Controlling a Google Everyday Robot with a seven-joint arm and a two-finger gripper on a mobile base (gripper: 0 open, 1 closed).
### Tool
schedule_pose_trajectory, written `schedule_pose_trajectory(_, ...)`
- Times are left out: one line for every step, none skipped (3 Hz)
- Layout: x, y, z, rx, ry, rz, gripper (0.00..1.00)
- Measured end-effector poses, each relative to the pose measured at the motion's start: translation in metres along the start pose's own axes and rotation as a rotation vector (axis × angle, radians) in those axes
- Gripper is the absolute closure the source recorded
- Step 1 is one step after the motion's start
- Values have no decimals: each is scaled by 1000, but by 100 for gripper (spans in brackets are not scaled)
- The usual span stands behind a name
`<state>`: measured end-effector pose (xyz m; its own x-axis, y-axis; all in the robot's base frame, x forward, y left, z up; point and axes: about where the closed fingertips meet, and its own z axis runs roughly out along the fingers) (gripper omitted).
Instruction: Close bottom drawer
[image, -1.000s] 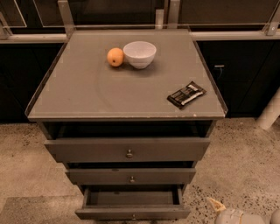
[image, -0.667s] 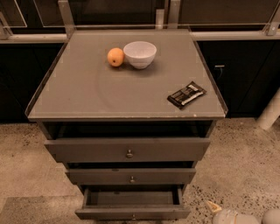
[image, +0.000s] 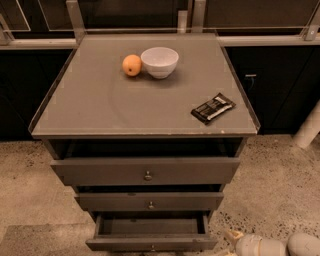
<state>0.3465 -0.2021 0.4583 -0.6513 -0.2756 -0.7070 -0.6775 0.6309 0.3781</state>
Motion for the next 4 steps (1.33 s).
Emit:
schedule_pose_trajectory(0, 0, 0, 0, 0, 0, 41)
schedule_pose_trajectory(4, -3, 0, 11, -3, 13, 64)
schedule_pose_trajectory(16, -27, 16, -24, -14, 59, 87)
schedule_pose_trajectory(43, -74, 60, -114, -14, 150, 100)
